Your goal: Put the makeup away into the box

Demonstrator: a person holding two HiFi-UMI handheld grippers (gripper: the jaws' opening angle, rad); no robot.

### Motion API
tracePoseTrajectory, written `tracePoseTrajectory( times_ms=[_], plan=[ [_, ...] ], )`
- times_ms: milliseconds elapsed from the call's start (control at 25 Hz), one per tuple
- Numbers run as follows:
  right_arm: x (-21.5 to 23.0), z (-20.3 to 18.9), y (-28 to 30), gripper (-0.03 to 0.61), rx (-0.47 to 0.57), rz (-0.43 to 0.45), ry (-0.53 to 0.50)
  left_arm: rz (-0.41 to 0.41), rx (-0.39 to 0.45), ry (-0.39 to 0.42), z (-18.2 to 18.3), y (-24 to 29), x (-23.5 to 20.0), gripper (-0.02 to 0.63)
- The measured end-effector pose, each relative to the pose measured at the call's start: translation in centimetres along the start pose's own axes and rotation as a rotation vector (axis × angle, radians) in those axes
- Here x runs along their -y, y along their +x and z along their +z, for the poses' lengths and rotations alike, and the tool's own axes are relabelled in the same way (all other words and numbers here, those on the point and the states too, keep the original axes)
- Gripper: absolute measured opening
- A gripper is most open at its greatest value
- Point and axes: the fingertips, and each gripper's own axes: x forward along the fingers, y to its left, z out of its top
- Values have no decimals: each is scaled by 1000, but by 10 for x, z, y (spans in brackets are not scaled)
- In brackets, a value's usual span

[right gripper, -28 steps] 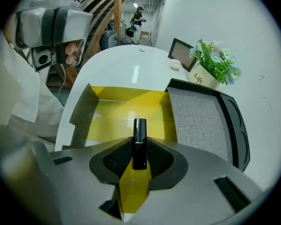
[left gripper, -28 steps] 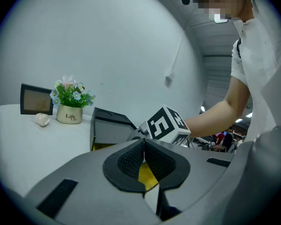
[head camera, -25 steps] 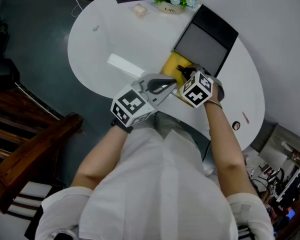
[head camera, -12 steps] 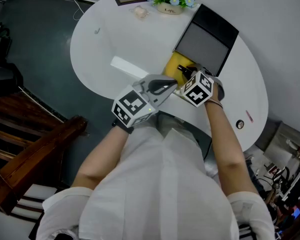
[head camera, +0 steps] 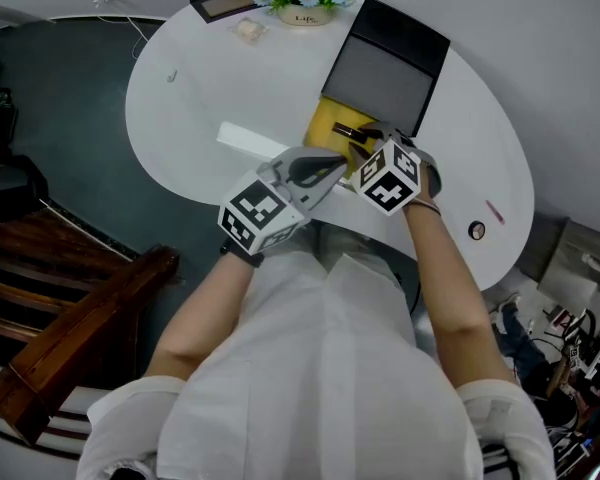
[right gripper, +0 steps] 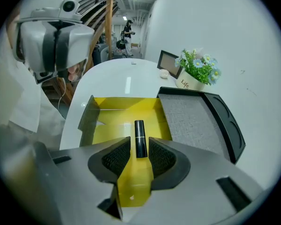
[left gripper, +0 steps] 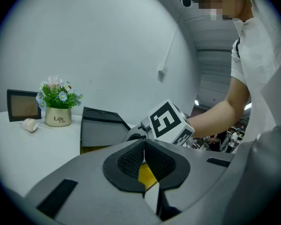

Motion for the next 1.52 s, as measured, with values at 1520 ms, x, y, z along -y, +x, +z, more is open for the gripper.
tracePoseTrajectory(
  times_ms=[1520],
  plan=[
    [-24,-339,-168,167,-110,-124,431,-299,-68,46,-5,226,199,20]
  ],
)
